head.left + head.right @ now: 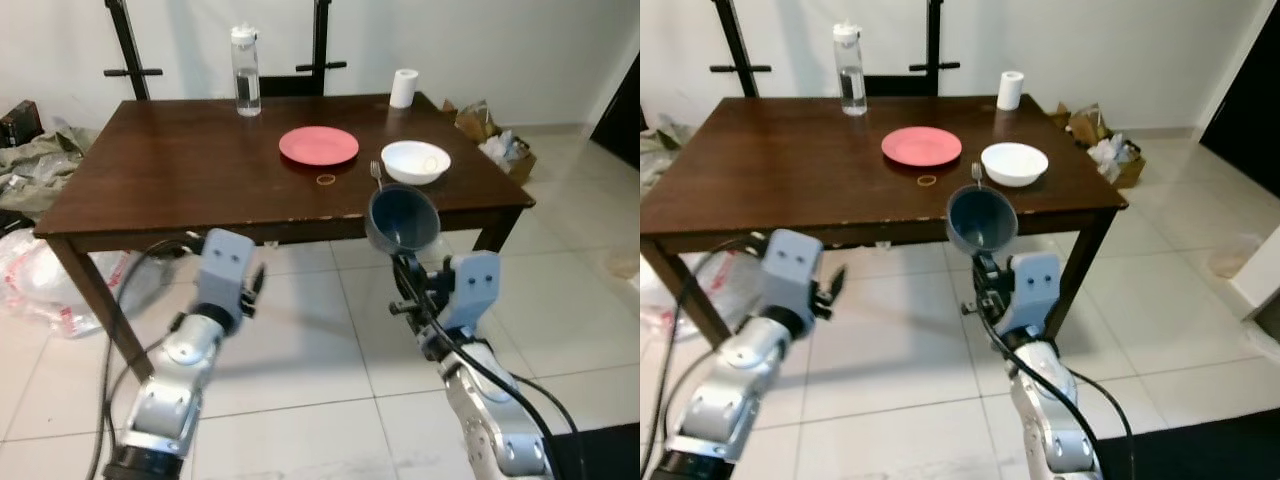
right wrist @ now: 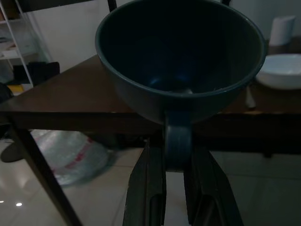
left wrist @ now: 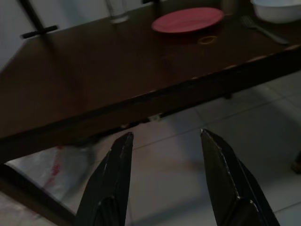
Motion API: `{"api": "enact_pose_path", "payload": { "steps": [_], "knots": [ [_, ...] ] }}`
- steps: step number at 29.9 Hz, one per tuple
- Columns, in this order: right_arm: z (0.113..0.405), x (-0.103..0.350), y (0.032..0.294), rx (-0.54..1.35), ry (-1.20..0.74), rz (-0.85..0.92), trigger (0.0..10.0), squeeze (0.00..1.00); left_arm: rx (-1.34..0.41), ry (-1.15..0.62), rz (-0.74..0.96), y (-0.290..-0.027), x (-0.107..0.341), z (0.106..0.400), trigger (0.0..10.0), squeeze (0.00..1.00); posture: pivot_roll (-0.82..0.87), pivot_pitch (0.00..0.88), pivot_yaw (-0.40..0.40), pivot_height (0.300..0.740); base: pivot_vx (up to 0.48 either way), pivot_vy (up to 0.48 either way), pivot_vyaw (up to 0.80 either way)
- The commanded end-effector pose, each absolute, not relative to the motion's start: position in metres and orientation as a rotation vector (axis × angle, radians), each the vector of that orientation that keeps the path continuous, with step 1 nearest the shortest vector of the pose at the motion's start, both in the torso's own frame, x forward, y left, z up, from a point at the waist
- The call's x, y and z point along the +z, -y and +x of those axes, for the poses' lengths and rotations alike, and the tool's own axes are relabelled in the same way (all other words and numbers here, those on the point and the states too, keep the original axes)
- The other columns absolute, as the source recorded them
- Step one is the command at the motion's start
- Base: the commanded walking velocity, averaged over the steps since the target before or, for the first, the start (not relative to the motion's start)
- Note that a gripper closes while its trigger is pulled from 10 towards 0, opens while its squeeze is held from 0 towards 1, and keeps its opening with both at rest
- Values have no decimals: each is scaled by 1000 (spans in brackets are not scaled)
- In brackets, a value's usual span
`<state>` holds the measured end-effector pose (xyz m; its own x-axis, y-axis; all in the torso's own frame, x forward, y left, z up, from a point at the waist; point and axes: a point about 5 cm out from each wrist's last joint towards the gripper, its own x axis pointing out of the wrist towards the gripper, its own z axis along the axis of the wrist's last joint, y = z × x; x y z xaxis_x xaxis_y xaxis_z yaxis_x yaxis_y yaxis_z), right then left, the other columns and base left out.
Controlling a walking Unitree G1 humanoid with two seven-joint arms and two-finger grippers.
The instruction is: Setting the table
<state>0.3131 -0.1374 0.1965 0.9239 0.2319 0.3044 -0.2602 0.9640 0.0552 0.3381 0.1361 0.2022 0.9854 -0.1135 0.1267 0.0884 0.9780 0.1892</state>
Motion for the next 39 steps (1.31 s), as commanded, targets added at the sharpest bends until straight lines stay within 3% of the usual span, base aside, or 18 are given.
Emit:
{"api": "enact_pose_path", "payload": {
  "steps": [1, 26, 39],
  "knots": [
    [313, 199, 145, 206, 317, 132, 10000, 0, -69, 123, 203, -138, 199, 341, 10000, 0, 80, 97, 71, 740, 472, 0, 0],
    [312, 210, 149, 182, 354, 150, 10000, 0, -74, 140, 211, -138, 200, 345, 10000, 0, 80, 92, 85, 740, 477, 0, 0],
    [308, 208, 133, 313, 331, 79, 10000, 0, -84, 146, 218, -137, 200, 345, 10000, 0, 81, 89, 88, 740, 480, 0, 0]
  ]
}}
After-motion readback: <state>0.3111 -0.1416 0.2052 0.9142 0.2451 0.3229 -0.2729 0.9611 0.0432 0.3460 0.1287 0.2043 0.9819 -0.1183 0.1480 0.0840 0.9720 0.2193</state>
